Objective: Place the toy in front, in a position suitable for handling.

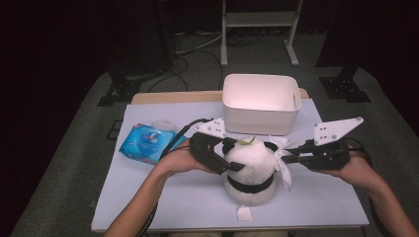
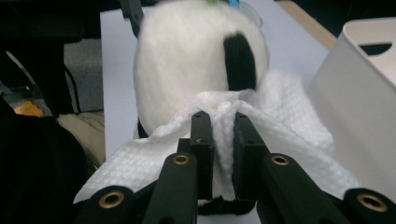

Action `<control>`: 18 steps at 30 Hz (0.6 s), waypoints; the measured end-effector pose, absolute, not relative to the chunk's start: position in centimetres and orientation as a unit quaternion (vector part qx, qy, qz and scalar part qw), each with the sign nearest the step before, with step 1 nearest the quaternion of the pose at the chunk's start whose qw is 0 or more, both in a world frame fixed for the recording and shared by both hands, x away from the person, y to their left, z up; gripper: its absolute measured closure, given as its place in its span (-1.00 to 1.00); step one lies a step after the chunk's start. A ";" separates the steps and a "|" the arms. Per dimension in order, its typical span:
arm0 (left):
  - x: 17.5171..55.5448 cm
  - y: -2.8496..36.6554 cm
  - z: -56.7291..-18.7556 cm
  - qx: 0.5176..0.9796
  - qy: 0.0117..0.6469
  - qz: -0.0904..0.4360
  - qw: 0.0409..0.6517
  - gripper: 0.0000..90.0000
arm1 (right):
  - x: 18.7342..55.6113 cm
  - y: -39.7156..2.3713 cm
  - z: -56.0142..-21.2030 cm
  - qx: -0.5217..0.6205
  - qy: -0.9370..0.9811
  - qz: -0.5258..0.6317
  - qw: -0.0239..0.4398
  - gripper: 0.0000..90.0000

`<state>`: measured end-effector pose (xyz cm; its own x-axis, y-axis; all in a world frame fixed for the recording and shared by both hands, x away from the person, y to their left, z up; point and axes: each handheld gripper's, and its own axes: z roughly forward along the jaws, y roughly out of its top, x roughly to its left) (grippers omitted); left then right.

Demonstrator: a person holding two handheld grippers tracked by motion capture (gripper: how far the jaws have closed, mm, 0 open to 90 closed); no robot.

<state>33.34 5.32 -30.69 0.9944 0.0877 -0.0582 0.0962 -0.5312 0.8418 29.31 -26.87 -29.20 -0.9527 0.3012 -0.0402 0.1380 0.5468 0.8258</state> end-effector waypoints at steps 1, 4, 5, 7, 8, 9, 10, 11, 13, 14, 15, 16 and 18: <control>33.3 5.2 -30.7 0.875 0.052 -0.004 0.481 -0.48 | 29.3 -26.8 -28.8 0.123 0.871 0.467 0.088 0.79; 33.3 4.8 -30.6 0.877 0.049 -0.002 0.478 -0.50 | 29.3 -26.2 -28.0 0.112 0.873 0.464 0.096 0.79; 33.3 4.7 -30.6 0.878 0.048 0.000 0.476 -0.50 | 29.3 -26.0 -27.7 0.110 0.874 0.464 0.095 0.79; 33.2 4.5 -30.6 0.877 0.049 0.000 0.477 -0.50 | 29.5 -25.5 -27.3 0.106 0.875 0.461 0.099 0.79; 33.2 4.4 -30.7 0.878 0.046 -0.001 0.477 -0.50 | 29.5 -25.2 -27.0 0.103 0.876 0.462 0.099 0.79; 33.1 4.3 -30.7 0.878 0.045 -0.001 0.477 -0.50 | 29.6 -25.0 -26.8 0.100 0.876 0.462 0.101 0.79; 33.1 4.2 -30.7 0.878 0.043 -0.002 0.476 -0.50 | 29.7 -24.8 -26.5 0.098 0.876 0.461 0.101 0.79; 33.1 4.1 -30.7 0.879 0.042 -0.002 0.476 -0.50 | 29.8 -24.5 -26.3 0.097 0.876 0.461 0.101 0.79; 33.0 3.7 -30.6 0.881 0.037 0.001 0.472 -0.50 | 30.1 -23.9 -25.9 0.093 0.877 0.461 0.097 0.79; 32.9 3.6 -30.6 0.881 0.037 0.001 0.472 -0.50 | 30.2 -23.5 -25.8 0.089 0.880 0.457 0.098 0.78; 32.9 3.5 -30.5 0.882 0.033 0.001 0.470 -0.50 | 30.2 -23.2 -25.7 0.086 0.882 0.454 0.098 0.78; 32.8 3.4 -30.5 0.883 0.032 0.002 0.468 -0.50 | 30.3 -22.8 -25.6 0.084 0.883 0.452 0.094 0.77; 32.9 3.4 -30.6 0.885 0.033 0.005 0.465 -0.50 | 30.6 -22.2 -25.7 0.083 0.889 0.441 0.090 0.76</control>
